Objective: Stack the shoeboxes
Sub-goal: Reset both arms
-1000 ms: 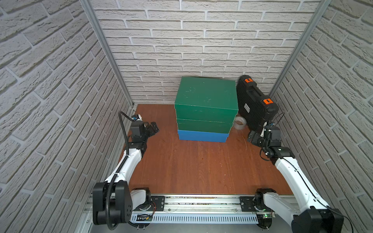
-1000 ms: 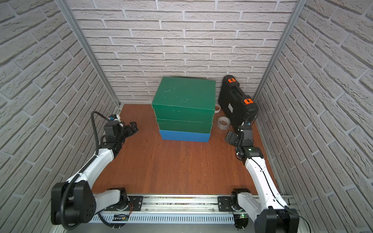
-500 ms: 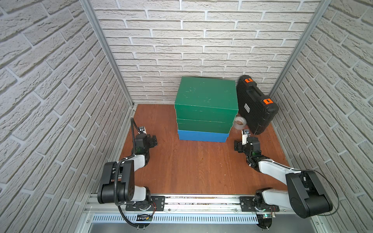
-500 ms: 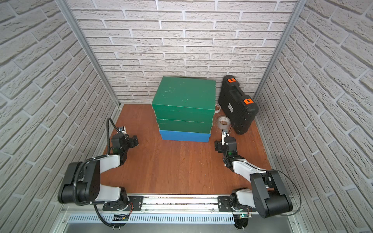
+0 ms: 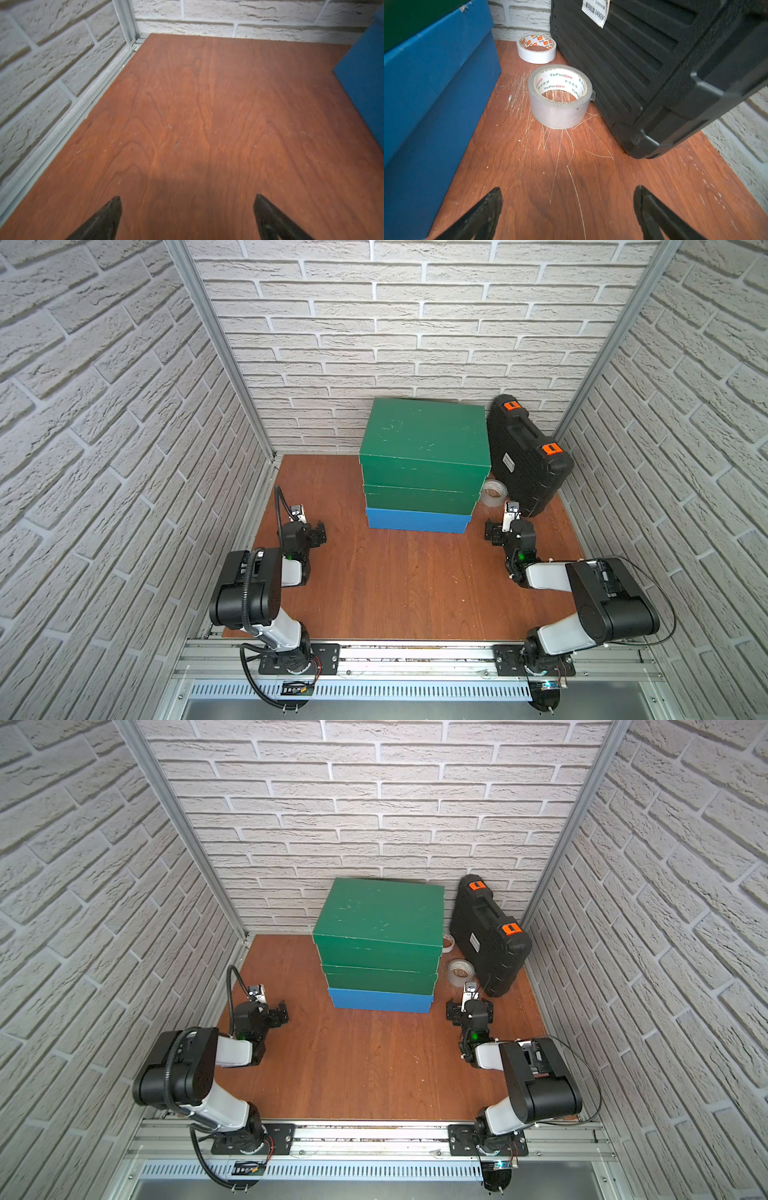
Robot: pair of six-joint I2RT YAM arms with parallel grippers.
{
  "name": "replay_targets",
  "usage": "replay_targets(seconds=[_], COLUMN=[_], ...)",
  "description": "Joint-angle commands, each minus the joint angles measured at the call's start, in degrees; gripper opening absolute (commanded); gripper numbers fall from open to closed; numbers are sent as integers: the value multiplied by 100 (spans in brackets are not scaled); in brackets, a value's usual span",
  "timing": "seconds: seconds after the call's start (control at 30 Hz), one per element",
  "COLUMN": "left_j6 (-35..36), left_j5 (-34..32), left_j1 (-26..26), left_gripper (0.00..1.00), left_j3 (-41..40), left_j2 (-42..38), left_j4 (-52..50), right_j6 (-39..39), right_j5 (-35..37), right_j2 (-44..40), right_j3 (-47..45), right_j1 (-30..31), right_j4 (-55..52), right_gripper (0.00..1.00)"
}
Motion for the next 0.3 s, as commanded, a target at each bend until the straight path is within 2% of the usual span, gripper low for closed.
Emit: replay_targets(seconds=[0.0,0.27], left_j6=[156,143], left_j5=[-222,-197], left_j1=[-21,-17], left_gripper=[98,98], left_j3=[63,69], left_j2=[-53,-68], left_j4=[364,331], right_j6=[88,67], right_j5=[82,82], right_j2=[-126,-107], right_j3=[96,95], right_j1=[-12,-4], right_j4=[68,126], right_gripper=[99,99])
